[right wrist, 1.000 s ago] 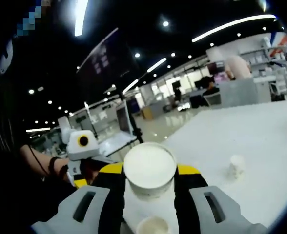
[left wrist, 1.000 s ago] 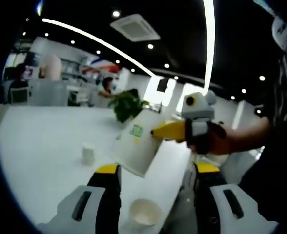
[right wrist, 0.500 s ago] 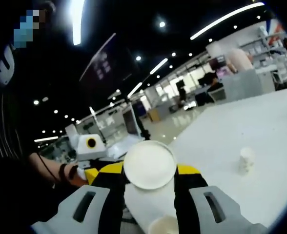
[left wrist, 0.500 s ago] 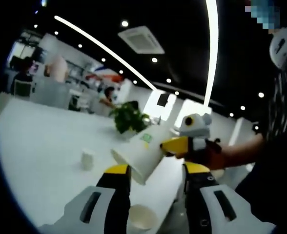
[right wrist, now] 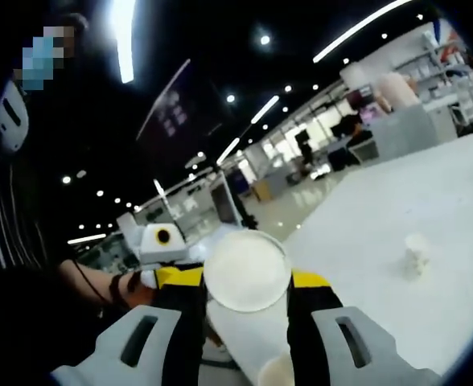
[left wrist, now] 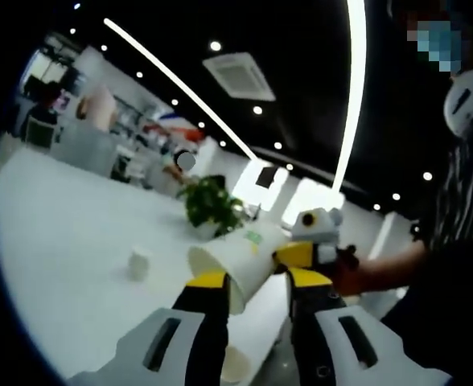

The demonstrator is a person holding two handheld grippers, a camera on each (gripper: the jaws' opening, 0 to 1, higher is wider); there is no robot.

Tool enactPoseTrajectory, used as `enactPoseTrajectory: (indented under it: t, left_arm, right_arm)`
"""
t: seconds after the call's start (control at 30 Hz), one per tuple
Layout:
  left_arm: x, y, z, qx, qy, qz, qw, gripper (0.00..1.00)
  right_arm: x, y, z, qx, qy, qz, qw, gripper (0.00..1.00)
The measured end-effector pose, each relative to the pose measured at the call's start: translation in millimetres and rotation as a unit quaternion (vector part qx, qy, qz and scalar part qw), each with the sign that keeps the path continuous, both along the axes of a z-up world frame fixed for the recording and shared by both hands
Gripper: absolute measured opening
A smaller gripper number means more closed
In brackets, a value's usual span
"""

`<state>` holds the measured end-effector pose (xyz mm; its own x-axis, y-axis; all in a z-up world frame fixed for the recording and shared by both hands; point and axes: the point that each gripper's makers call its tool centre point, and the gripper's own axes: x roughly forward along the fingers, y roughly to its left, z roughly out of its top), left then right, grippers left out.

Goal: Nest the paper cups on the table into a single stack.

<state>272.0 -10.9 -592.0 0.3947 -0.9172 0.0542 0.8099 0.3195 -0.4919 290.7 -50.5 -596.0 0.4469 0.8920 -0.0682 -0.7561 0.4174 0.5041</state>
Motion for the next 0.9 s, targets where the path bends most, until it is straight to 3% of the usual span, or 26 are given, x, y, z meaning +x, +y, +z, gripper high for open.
enactPoseTrajectory:
  t: [0.43,0.9]
  left_arm:
    - [-3.9,8.6,1.0,-0.018,0.013,0.002,0.9998,0.08]
    - [-14.2,7.0,5.8,-0.028,0.021,-0.024,0.9991,0.05]
  right_arm:
    - [-10.0,6.4,2.1,0.021,0.005,0.027,0.9994,0.35]
    - [-16.6,8.2,2.8,0.027,-0.001,0.040,0.9989,0.37]
